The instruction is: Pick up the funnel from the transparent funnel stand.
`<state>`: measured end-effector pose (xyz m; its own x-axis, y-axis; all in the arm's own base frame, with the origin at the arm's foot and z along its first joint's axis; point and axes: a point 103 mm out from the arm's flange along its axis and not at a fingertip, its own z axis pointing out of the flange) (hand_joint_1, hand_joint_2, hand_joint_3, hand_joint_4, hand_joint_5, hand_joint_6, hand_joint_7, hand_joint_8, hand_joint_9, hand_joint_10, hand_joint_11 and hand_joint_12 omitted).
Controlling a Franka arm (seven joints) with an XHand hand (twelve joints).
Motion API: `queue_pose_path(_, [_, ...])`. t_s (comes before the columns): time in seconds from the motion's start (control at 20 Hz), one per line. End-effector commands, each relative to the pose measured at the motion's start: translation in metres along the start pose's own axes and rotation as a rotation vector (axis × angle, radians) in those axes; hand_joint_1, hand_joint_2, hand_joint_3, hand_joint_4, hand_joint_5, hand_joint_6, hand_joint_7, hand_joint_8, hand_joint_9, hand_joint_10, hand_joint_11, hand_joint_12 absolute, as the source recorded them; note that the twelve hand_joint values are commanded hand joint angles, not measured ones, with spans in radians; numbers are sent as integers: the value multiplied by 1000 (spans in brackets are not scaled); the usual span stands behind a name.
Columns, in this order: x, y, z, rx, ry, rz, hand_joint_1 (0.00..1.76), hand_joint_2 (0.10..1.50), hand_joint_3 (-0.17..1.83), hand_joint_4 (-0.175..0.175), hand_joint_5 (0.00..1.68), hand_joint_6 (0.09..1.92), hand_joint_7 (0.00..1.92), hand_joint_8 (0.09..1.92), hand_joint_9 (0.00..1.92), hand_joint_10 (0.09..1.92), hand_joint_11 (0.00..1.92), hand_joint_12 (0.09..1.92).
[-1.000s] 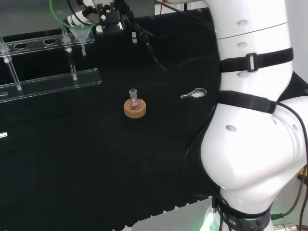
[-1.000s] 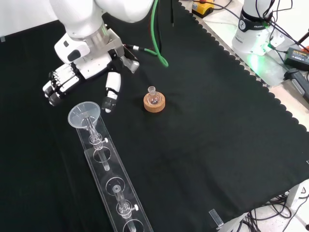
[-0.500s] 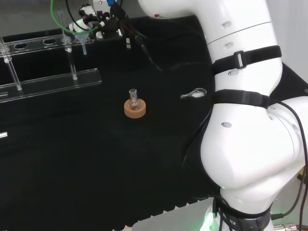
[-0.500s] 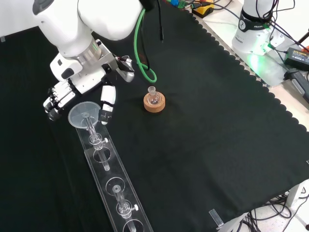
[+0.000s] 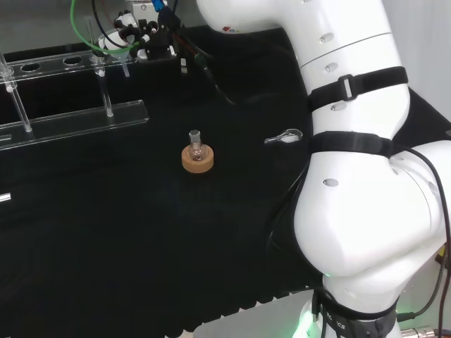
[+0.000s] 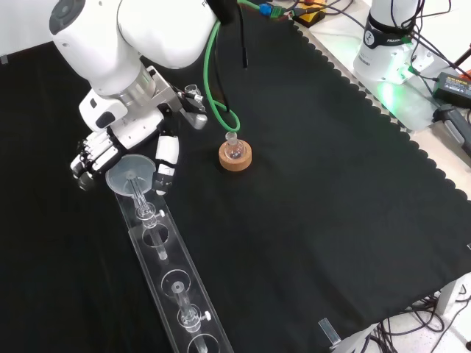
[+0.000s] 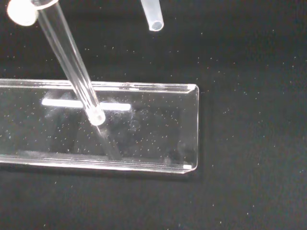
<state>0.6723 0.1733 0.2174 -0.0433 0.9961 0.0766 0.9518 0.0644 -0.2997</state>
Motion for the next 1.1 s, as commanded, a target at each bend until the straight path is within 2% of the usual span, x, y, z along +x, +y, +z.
queue_pose_path(0.05, [10,-18,-17,14,-43,10,176,830,59,66,15,87,0,87,0,87,0,721])
queue_pose_path(0.15, [18,-30,-29,0,-57,3,172,831,59,65,20,87,0,87,0,87,0,719])
queue_pose_path(0.35, [23,-36,-32,3,-62,8,168,833,59,64,24,87,0,87,0,87,0,716])
queue_pose_path(0.45, [27,-35,-25,18,-55,18,166,834,59,64,25,87,0,87,0,87,0,715])
queue_pose_path(0.55, [30,-31,-18,33,-49,1,164,836,59,64,26,87,0,87,0,87,0,715])
queue_pose_path(0.75, [32,-21,-2,49,-34,0,159,837,59,64,26,87,0,87,0,87,0,713])
queue_pose_path(0.8, [30,-17,-1,42,-44,19,159,837,59,64,26,87,0,87,0,87,0,713])
queue_pose_path(0.95, [26,-18,2,-69,-103,93,152,835,53,63,35,87,0,87,0,87,0,778])
queue_pose_path(1.0, [25,-20,3,-110,-114,135,150,833,49,63,38,87,0,87,3,87,0,870])
queue_pose_path(1.1, [23,-22,5,-166,-138,192,148,826,41,63,41,87,0,87,46,87,0,1208])
